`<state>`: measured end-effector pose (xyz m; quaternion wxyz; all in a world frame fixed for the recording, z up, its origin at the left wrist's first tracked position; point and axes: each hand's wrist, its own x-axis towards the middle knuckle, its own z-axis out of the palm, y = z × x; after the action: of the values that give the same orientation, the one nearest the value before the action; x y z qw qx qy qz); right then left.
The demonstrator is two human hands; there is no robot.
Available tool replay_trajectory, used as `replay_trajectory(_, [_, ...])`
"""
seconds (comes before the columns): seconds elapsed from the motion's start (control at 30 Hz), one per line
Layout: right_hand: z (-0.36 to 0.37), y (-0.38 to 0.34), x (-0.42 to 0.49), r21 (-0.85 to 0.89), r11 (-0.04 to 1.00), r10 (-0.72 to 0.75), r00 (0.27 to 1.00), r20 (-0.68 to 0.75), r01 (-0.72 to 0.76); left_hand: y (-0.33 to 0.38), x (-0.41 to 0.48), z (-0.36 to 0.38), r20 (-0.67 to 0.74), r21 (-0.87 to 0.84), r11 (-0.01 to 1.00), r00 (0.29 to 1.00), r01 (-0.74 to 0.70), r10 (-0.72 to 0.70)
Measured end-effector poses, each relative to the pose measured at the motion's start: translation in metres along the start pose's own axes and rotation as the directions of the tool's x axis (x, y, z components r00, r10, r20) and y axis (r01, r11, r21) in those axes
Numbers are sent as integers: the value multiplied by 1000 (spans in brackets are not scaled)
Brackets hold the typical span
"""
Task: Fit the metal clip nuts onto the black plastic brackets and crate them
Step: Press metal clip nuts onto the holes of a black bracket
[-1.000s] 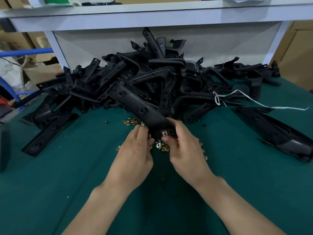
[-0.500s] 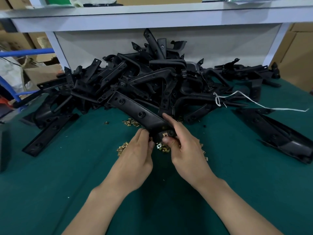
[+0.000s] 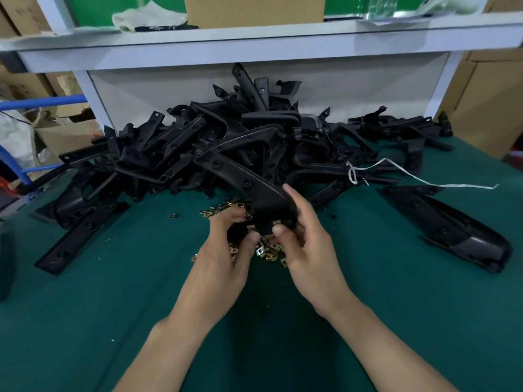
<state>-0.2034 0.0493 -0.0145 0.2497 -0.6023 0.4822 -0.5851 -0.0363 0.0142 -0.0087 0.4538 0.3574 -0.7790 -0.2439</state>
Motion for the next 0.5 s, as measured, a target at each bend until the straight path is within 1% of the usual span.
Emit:
replay_trajectory(0.03, [-1, -3, 0, -4, 1000, -19, 1000, -5, 19, 2, 0, -1, -15, 30, 999, 999, -31, 31])
replay_trajectory(0.1, [-1, -10, -1, -32, 997, -76, 997, 0, 76, 5, 2, -2, -47, 113, 982, 986, -151, 157])
replay_trajectory(0.17, [3, -22, -4, -104, 980, -173, 985, -8, 171, 12, 4, -8, -110, 150, 959, 960, -239, 257])
replay_trajectory(0.2, [5, -31, -5, -134, 968, -220, 975, -37, 213, 18, 7, -13, -140, 156, 951, 947, -268, 290])
replay_trajectory(0.27, [3, -53, -1, -160, 956, -267, 954, -136, 245, 36, 15, -23, -185, 175, 931, 918, -320, 350])
replay_trajectory(0.33, [-6, -78, 7, -192, 940, -322, 918, -230, 282, 62, 22, -34, -213, 176, 907, 885, -383, 415])
replay_trajectory(0.4, [-20, -105, 17, -265, 909, -390, 881, -268, 322, 90, 28, -43, -222, 160, 892, 865, -423, 451])
replay_trajectory(0.43, [-26, -118, 20, -302, 897, -408, 870, -276, 324, 103, 29, -47, -222, 130, 895, 867, -427, 445])
replay_trajectory(0.5, [-38, -138, 24, -325, 899, -387, 880, -274, 295, 123, 32, -52, -209, -20, 925, 907, -379, 367])
